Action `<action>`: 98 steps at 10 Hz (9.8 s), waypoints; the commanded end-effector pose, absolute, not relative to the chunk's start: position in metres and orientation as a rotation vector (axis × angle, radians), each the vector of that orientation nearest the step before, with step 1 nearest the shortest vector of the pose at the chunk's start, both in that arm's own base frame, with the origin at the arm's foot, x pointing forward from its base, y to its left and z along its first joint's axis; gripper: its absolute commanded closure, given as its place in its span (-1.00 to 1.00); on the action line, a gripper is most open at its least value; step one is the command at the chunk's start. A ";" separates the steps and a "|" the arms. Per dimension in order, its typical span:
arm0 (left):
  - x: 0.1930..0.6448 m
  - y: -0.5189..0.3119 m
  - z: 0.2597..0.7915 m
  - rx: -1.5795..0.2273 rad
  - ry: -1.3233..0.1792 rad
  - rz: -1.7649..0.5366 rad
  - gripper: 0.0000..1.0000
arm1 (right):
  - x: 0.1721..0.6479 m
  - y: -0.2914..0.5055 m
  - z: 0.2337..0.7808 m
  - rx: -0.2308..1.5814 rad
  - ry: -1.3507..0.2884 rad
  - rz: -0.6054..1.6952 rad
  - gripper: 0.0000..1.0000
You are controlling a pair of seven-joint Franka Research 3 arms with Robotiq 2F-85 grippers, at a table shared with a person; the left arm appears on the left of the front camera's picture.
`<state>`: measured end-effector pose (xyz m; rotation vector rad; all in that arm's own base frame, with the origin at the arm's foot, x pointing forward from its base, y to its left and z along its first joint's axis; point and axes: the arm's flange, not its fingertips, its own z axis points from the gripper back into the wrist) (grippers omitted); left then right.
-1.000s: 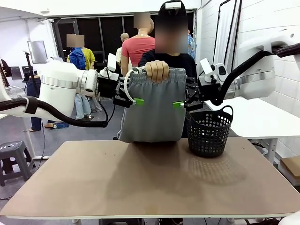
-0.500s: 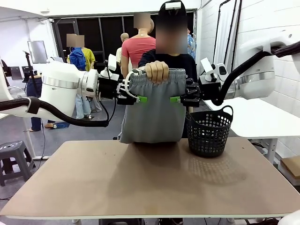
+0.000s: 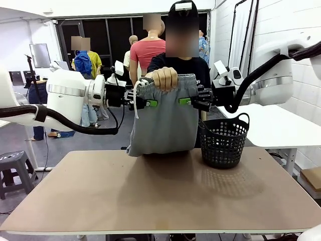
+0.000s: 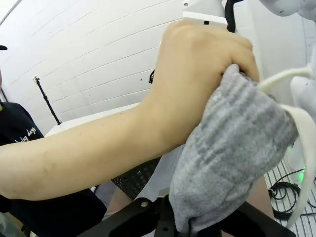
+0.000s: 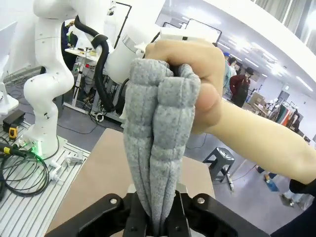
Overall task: Fold the training pants.
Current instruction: Grab both ends of the Training pants handed by a person, then release the ends of the Training pants and then grab the overlapped ends.
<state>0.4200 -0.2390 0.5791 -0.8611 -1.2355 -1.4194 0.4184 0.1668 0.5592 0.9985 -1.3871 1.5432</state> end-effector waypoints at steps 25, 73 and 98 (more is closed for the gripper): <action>0.426 -0.236 0.577 -0.914 -1.247 -1.404 1.00 | 0.425 0.170 0.560 1.032 -1.356 1.523 1.00; 0.426 -0.236 0.577 -0.914 -1.247 -1.404 1.00 | 0.425 0.170 0.560 1.032 -1.356 1.523 1.00; 0.426 -0.236 0.577 -0.914 -1.247 -1.404 1.00 | 0.425 0.170 0.560 1.032 -1.356 1.523 1.00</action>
